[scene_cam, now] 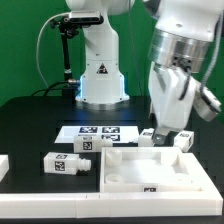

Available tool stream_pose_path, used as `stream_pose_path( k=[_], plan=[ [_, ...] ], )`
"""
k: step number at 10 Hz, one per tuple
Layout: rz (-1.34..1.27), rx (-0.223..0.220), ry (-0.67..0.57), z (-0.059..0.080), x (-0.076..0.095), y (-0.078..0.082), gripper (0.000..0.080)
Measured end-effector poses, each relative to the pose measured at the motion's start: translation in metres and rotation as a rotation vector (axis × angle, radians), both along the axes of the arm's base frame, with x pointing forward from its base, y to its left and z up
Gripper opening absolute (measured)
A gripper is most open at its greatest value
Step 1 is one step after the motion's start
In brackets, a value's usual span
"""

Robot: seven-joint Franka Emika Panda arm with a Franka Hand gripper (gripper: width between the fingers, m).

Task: Assemble one leg

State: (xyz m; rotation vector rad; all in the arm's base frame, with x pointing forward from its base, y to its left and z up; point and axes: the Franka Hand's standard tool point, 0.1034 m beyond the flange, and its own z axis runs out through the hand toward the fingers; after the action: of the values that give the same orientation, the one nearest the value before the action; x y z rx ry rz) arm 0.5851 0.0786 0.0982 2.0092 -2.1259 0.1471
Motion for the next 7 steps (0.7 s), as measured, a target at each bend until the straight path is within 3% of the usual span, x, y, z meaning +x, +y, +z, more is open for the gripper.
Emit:
stream_pose_path(
  k=[3, 6, 7],
  plan=[
    [-0.158, -0.005, -0.02, -0.007, -0.009, 0.006, 0.0649],
    [-0.081, 0.013, -0.062, -0.013, -0.011, 0.008, 0.0649],
    [-0.018, 0.027, -0.102, -0.018, -0.021, 0.005, 0.0649]
  ],
)
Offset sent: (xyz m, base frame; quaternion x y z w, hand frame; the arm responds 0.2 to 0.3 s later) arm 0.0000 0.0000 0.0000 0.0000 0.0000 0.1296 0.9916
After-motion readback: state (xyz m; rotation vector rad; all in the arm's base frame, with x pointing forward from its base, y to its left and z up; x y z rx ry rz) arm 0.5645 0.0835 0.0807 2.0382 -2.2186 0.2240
